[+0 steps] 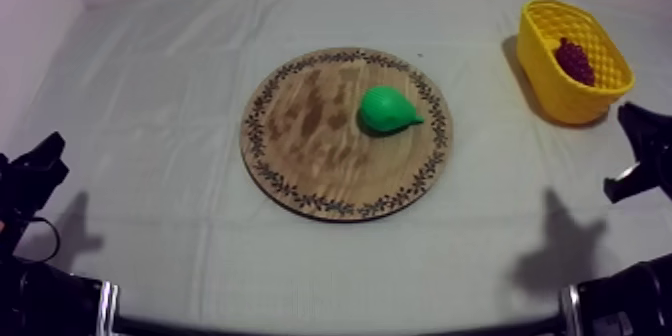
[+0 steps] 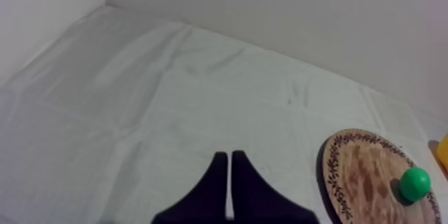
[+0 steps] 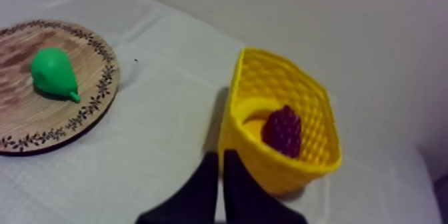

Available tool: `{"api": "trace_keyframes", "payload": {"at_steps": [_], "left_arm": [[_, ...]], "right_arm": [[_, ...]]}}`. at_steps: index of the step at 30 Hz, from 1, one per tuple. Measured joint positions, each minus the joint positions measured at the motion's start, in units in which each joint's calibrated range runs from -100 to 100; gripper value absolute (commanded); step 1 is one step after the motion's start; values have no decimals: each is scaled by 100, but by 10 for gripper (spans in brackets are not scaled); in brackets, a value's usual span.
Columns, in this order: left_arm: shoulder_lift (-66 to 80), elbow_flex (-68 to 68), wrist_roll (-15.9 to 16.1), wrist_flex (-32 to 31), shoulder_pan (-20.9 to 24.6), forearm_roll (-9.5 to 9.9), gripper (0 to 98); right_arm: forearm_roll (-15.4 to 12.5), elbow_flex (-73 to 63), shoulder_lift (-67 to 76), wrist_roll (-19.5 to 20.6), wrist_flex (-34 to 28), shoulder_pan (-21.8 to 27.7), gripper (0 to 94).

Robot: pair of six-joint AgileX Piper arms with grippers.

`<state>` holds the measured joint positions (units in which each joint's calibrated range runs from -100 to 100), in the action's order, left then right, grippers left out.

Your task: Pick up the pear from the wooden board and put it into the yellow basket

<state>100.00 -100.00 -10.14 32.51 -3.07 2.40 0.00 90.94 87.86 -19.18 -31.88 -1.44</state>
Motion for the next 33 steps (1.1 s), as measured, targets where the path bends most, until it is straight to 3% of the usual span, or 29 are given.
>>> {"api": "trace_keyframes", "payload": {"at_steps": [3,9,14,27,33], "left_arm": [[0,0,0,0,0,0,1],[0,0,0,0,0,0,1],[0,0,0,0,0,0,1],[0,0,0,0,0,0,1],[0,0,0,0,0,0,1]], "right_arm": [[-74,-662,-636,-217,-97,-163,6],[-238,-2220,-2070,-728,-861,-495,62],[-200,-3782,-3522,-1064,-1666,-825,22],[300,-7666,-7185,-760,-4283,-1856,6],[424,-8932,-8556,-852,-5285,-2137,6]]}}
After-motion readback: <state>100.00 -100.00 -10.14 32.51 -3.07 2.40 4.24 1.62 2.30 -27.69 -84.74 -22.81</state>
